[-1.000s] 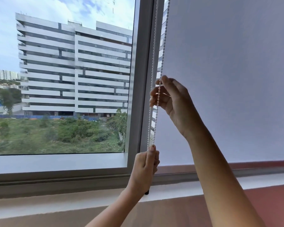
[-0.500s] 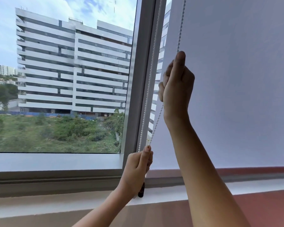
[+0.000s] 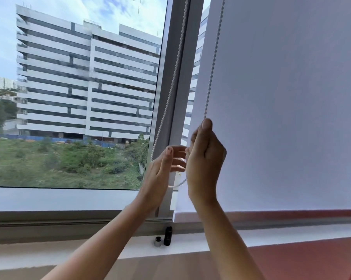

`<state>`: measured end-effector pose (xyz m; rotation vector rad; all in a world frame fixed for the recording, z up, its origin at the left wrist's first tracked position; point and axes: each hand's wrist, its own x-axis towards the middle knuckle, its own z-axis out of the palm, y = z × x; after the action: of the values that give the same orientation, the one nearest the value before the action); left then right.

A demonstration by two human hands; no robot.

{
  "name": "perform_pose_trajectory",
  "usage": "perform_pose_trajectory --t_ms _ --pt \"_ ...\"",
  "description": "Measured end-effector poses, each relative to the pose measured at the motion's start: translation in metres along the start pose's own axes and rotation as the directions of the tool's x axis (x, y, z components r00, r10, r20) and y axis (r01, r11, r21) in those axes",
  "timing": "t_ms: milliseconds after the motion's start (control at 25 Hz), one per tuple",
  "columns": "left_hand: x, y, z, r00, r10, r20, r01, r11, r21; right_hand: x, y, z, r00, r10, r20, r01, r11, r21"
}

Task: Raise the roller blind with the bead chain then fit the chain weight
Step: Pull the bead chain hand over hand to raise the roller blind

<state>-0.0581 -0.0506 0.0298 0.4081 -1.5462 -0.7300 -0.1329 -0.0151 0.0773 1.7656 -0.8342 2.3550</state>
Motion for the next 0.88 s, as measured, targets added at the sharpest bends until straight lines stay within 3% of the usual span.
perform_pose_trajectory --t_ms 120,200,320,480,560,680,760,880 --pt "0.021 0.02 0.002 0.981 -0.17 0.099 0.193 0.928 -0.319 -0.039 0.014 -0.009 0.998 0.031 0.055 -0.029 0.999 -0.028" --pt "0.029 0.034 0.002 0.905 -0.309 0.292 0.422 0.747 -0.514 -0.065 0.027 -0.019 0.993 0.07 0.098 -0.063 0.995 -0.072" --pt "0.032 0.045 0.007 0.813 -0.369 0.451 0.572 0.651 -0.499 -0.093 0.044 -0.035 0.986 0.108 0.13 -0.082 0.978 -0.189" --pt "0.039 0.061 0.018 0.775 -0.336 0.535 0.588 0.694 -0.415 -0.096 0.06 -0.048 0.987 0.109 0.121 -0.08 0.971 -0.224" --pt "0.042 0.068 0.028 0.786 -0.357 0.505 0.552 0.773 -0.313 -0.093 0.064 -0.05 0.983 0.149 0.111 -0.121 0.966 -0.227" --pt "0.037 0.066 0.046 0.889 -0.344 0.301 0.409 0.894 -0.185 -0.097 0.065 -0.047 0.979 0.158 0.126 -0.133 0.974 -0.182" --pt "0.033 0.062 0.055 0.949 -0.278 0.152 0.302 0.938 -0.172 -0.1 0.063 -0.044 0.975 0.183 0.125 -0.165 0.976 -0.14" --pt "0.031 0.059 0.061 0.973 -0.226 0.046 0.231 0.949 -0.213 -0.102 0.06 -0.042 0.969 0.221 0.107 -0.209 0.972 -0.11"
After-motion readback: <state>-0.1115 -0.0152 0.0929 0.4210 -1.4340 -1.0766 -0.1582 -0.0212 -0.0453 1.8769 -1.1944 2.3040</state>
